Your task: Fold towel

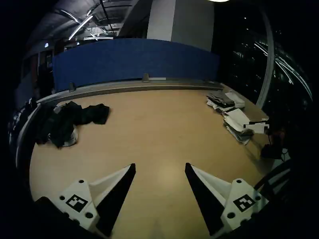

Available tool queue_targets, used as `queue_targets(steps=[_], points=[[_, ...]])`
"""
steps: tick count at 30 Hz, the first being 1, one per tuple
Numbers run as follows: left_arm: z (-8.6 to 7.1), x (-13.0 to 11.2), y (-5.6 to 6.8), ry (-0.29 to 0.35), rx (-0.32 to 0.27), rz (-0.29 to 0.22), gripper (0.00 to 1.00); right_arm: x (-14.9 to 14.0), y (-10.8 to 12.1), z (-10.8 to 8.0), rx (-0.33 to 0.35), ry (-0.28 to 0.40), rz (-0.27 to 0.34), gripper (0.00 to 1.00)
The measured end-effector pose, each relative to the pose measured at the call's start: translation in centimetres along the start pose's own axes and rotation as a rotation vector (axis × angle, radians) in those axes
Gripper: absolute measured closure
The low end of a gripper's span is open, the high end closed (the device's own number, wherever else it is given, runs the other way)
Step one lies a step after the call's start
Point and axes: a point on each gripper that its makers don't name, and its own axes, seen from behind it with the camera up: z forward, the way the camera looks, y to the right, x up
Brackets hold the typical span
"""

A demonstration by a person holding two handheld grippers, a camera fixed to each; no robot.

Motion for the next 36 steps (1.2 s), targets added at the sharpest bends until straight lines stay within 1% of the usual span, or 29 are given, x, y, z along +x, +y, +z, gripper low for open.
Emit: queue_targets(steps=[3,8,12,15,21,28,31,33,36], points=[[0.1,0.0,0.1,0.000,0.001,-0.001,0.08,-1.0,0.0,0.2,-0.002,-0.024,-0.022,0.00],[0.1,0.0,0.2,-0.001,0.001,0.000,0.08,-2.0,-0.1,0.5,0.005,-0.048,-0.032,0.00],[0.2,0.1,0.1,0.005,0.004,0.002,0.08,-1.4,-0.1,0.3,0.007,-0.039,-0.029,0.00],[0.1,0.4,0.0,0.012,0.008,-0.001,0.08,-0.4,-0.2,-0.3,0.006,-0.012,-0.029,0.00],[0.1,1.0,-0.5,0.041,0.022,-0.016,0.08,3.1,-0.7,-2.3,0.015,0.085,-0.017,0.00],[0.3,1.8,-1.1,0.078,0.036,-0.031,0.08,7.7,-2.6,-4.3,0.061,0.214,-0.006,0.00],[0.3,2.7,-1.6,0.111,0.050,-0.035,0.08,9.9,-3.8,-5.3,0.079,0.278,-0.012,0.00],[0.3,3.6,-2.0,0.141,0.063,-0.041,0.08,11.5,-4.7,-6.1,0.093,0.328,-0.017,0.00],[0.2,5.0,-2.5,0.192,0.076,-0.051,0.08,13.2,-5.9,-7.1,0.109,0.386,-0.014,0.00]])
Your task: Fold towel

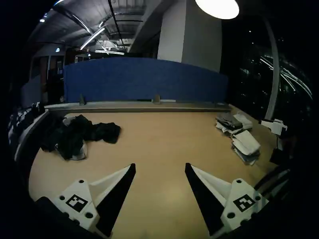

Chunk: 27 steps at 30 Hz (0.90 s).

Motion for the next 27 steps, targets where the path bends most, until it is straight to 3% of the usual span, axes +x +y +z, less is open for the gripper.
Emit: queue_targets(steps=[9,15,20,27], points=[[0.2,2.5,-1.5,0.103,0.049,-0.013,0.08,3.7,-1.4,-0.3,-0.014,0.137,0.040,0.00],[-0.7,4.4,-3.5,0.195,0.114,-0.040,0.08,5.7,-1.8,-0.9,-0.029,0.238,0.072,0.00],[-1.6,6.2,-5.3,0.281,0.171,-0.060,0.08,5.7,-2.0,-0.9,-0.057,0.259,0.062,0.00],[-2.1,7.8,-6.3,0.347,0.205,-0.045,0.08,5.2,-2.1,-0.9,-0.093,0.248,0.051,0.00]])
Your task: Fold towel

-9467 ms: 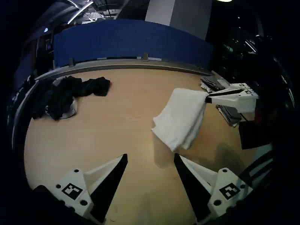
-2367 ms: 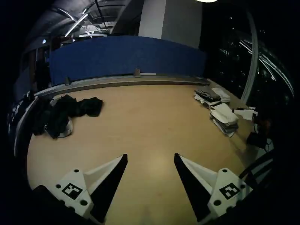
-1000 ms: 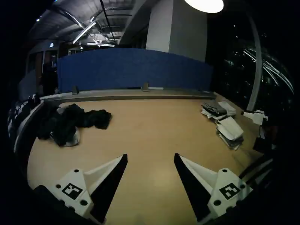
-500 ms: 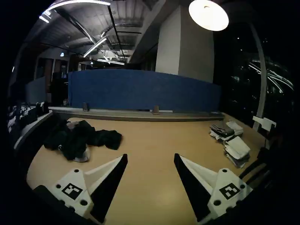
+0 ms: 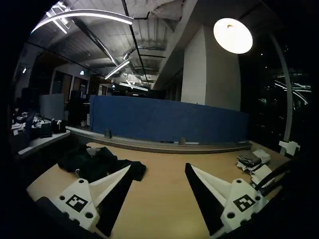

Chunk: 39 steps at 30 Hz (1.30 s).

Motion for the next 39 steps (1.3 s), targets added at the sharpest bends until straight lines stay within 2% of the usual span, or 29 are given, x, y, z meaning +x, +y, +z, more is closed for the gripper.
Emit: queue_targets(steps=[3,9,15,24,27,32,39], points=[[0.2,0.0,-0.3,0.013,0.005,0.018,0.08,-0.3,0.2,0.0,-0.035,-0.004,-0.026,0.00],[0.8,-0.4,-0.3,0.030,0.003,0.057,0.08,-0.7,-1.3,-0.5,-0.038,-0.011,-0.089,0.00],[1.6,-1.2,-0.8,0.043,0.023,0.102,0.08,-0.5,-1.6,-0.4,-0.064,-0.010,-0.085,0.00],[2.6,-3.4,-1.1,0.045,0.038,0.104,0.08,-1.4,-2.5,-0.4,-0.069,-0.035,-0.110,0.00],[3.1,-4.0,-1.7,0.052,0.046,0.108,0.08,-1.7,-2.7,-0.1,-0.073,-0.043,-0.117,0.00],[3.9,-4.8,-2.8,0.067,0.062,0.097,0.08,-1.3,-2.4,0.4,-0.093,-0.042,-0.095,0.00],[4.2,-6.0,-4.0,0.089,0.067,0.092,0.08,-0.7,-2.1,1.2,-0.112,-0.027,-0.100,0.00]])
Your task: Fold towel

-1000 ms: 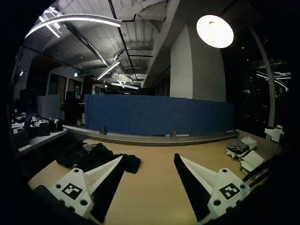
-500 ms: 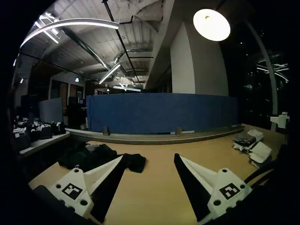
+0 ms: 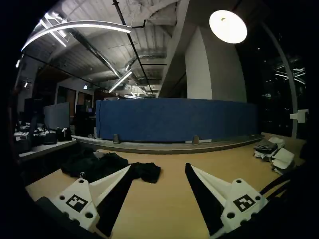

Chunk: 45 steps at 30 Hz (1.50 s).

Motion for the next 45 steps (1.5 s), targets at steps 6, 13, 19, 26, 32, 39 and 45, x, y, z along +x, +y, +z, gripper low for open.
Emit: queue_targets(steps=[6,13,19,26,32,39,45], points=[[0.0,-1.3,-0.1,0.019,-0.001,-0.001,0.08,-1.0,-1.1,0.3,0.012,-0.008,-0.037,0.00],[0.1,-2.8,-1.1,0.023,0.017,0.015,0.08,-1.7,-1.7,0.9,0.011,-0.011,-0.042,0.00],[0.1,-3.5,-1.3,0.026,0.013,-0.013,0.08,-2.1,-2.3,1.3,0.014,-0.019,-0.042,0.00],[0.1,-4.4,-1.2,0.016,0.011,-0.006,0.08,-1.8,-2.6,1.7,0.019,-0.016,-0.058,0.00],[0.2,-5.1,-1.5,0.003,0.014,-0.019,0.08,-1.9,-2.6,1.8,0.018,-0.017,-0.058,0.00],[0.2,-5.3,-1.1,-0.001,0.008,0.009,0.08,-2.9,-2.2,1.6,0.013,-0.026,-0.056,0.00],[0.2,-5.3,-1.1,0.001,0.010,0.009,0.08,-2.7,-2.0,1.4,0.018,-0.016,-0.039,0.00]])
